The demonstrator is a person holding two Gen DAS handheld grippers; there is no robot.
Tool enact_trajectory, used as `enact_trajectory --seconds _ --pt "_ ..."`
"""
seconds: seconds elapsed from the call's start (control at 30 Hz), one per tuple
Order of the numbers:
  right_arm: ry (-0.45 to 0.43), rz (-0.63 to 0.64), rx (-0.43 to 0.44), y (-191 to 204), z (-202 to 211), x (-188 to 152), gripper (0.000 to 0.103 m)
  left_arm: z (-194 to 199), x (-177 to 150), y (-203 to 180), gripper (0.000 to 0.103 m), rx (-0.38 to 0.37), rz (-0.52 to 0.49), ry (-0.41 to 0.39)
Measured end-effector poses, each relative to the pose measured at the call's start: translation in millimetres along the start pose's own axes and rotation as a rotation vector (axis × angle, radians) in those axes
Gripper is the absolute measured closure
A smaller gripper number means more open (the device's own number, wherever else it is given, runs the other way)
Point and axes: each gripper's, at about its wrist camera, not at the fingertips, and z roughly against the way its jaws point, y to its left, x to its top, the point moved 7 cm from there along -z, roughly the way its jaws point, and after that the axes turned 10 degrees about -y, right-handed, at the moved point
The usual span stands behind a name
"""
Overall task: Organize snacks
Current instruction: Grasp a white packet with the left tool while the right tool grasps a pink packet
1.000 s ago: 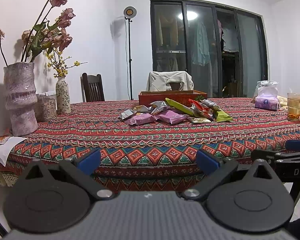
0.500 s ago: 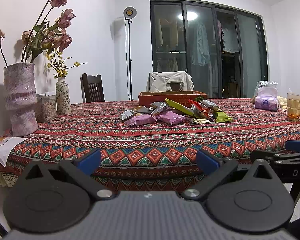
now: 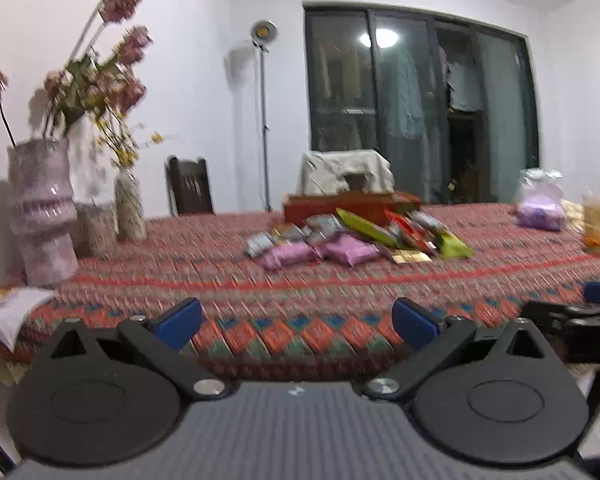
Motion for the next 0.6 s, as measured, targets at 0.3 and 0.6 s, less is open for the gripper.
enact_trajectory --seconds 0.3,0.6 --pt "-0.070 0.023 -0.035 -32 -50 57 0.000 -72 40 20 0.000 0.043 0.057 0.015" --pt "-0.058 0.032 0.020 -50 -133 91 0.000 -162 33 19 0.000 0.041 0.042 0.130"
